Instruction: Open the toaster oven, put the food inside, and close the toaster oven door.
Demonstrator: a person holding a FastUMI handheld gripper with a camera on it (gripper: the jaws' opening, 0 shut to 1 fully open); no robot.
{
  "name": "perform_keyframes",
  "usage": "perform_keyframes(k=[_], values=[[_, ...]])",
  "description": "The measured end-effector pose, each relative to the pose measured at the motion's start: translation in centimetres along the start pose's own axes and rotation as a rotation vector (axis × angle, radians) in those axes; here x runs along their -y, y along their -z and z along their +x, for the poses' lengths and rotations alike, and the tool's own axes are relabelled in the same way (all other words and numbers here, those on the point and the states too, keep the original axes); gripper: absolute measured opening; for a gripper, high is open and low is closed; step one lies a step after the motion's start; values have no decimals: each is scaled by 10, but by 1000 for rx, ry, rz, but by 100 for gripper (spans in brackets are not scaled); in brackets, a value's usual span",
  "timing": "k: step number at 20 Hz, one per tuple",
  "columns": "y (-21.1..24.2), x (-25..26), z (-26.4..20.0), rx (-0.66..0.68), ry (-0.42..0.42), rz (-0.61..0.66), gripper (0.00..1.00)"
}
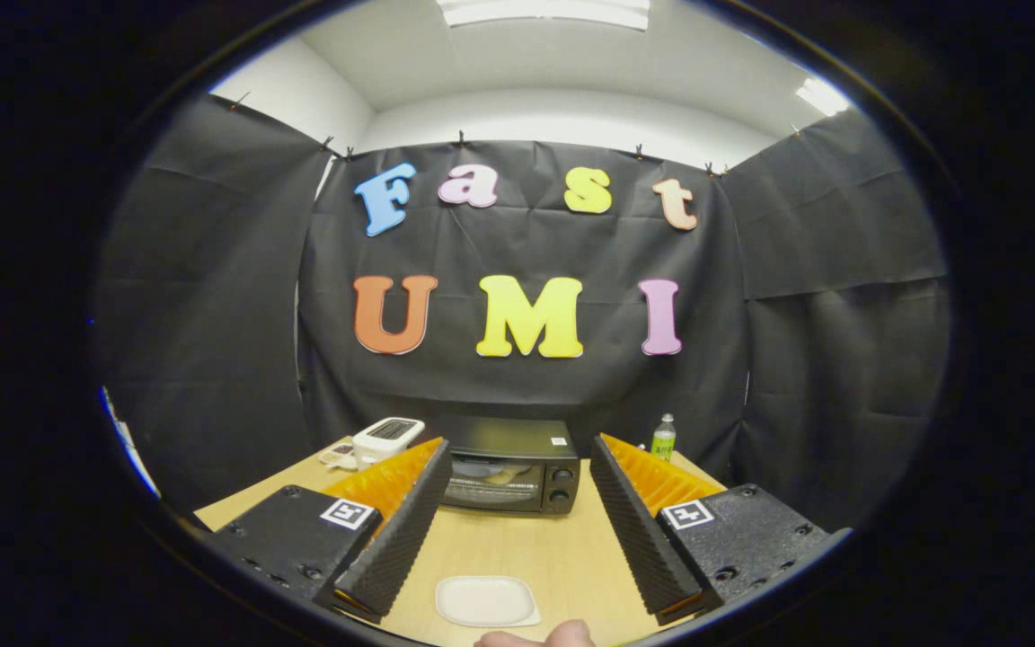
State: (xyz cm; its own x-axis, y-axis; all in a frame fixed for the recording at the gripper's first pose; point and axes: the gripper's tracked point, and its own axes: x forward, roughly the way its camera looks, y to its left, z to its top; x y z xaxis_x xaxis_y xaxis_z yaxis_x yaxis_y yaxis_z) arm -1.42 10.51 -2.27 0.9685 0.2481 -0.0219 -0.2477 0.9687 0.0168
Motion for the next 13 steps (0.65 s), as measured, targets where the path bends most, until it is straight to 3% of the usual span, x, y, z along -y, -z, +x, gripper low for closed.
perform_keyframes(k=[13], values=[[-2, 2, 17, 2, 25, 11, 100]])
